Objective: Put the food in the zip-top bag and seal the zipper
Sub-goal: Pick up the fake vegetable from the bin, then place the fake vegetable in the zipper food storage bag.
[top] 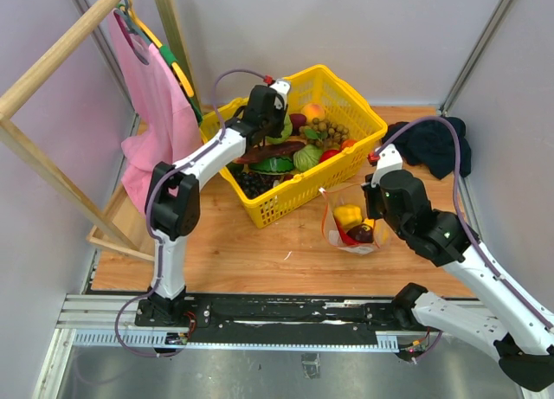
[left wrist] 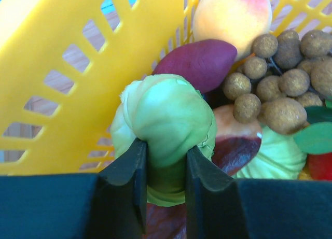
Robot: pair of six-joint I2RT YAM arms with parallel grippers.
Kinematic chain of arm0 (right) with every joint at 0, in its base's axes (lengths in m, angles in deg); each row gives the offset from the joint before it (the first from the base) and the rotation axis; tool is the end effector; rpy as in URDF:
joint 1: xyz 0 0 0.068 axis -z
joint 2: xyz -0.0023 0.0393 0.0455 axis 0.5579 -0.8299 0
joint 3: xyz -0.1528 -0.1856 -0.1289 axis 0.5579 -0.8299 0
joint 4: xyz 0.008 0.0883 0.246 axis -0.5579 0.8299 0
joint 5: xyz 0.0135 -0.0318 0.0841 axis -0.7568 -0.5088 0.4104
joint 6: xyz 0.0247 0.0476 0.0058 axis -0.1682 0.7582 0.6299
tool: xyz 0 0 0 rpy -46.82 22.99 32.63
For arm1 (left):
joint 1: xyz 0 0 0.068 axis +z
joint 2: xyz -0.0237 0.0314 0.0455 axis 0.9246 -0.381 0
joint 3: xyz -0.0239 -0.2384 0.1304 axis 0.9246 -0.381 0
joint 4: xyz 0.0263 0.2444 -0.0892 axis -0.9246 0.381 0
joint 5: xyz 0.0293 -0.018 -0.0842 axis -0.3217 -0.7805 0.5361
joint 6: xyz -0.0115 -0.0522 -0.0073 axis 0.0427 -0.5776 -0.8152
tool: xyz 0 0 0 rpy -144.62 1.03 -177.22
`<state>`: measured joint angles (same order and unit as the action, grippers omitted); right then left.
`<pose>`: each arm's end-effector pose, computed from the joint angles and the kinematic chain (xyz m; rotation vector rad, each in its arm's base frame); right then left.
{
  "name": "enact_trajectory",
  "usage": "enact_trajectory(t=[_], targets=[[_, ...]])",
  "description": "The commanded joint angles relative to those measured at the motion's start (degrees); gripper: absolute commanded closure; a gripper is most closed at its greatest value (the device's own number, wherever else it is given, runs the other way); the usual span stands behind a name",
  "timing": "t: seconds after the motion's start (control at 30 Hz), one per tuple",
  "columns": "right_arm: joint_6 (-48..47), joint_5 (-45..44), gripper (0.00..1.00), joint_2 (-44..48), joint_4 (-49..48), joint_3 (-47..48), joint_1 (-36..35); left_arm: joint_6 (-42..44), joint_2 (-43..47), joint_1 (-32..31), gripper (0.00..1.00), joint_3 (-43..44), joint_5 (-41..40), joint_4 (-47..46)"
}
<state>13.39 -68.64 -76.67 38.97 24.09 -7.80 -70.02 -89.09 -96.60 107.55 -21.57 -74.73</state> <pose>0.1337 0.1011 0.3665 -0.2754 1.9717 0.2086 0.4343 -0.2361 0.2818 0.4455 2.0350 -0.1957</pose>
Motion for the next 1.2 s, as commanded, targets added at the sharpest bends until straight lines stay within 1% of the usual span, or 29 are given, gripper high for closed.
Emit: enact_trajectory(t=[0.0, 0.07, 0.2, 0.37, 0.5, 0.63, 0.83, 1.03, 1.17], targets=[[-0.09, -0.22, 0.99, 0.95, -1.2, 0.13, 0.97, -0.03, 7.08, 0.17, 0.83, -3.45, 1.68, -3.65], [-0.09, -0.19, 0.99, 0.95, -1.11, 0.1, 1.0, -0.1, 9.21, 0.15, 0.84, -4.53, 2.02, -4.06], [0.16, 0.01, 0.99, 0.86, -1.08, 0.2, 1.02, -0.65, 13.44, 0.16, 0.9, -7.23, 2.85, -5.12], [0.25, 0.05, 0.99, 0.88, -1.13, 0.41, 0.96, -1.78, 19.53, 0.08, 0.9, -10.89, 6.05, -5.95], [0.4, -0.12, 0.99, 0.81, -0.97, 0.47, 0.95, -1.68, 27.1, -0.91, 0.9, -14.98, 10.3, -6.81], [0.62, 0.07, 0.99, 0.6, -1.04, 0.65, 1.0, 1.59, 33.32, -4.34, 0.9, -18.64, 11.86, -7.06], [1.18, 0.13, 0.99, 0.59, -1.19, 0.67, 0.98, 3.1, 40.39, -8.74, 0.91, -23.16, 14.27, -7.0], [1.4, 0.26, 0.99, 0.59, -1.16, 0.92, 0.95, 6.11, 44.83, -16.15, 0.91, -26.18, 14.29, -6.69], [1.73, 0.51, 0.99, 0.75, -1.16, 1.08, 1.02, 7.02, 48.02, -21.08, 0.91, -28.97, 14.72, -8.34]])
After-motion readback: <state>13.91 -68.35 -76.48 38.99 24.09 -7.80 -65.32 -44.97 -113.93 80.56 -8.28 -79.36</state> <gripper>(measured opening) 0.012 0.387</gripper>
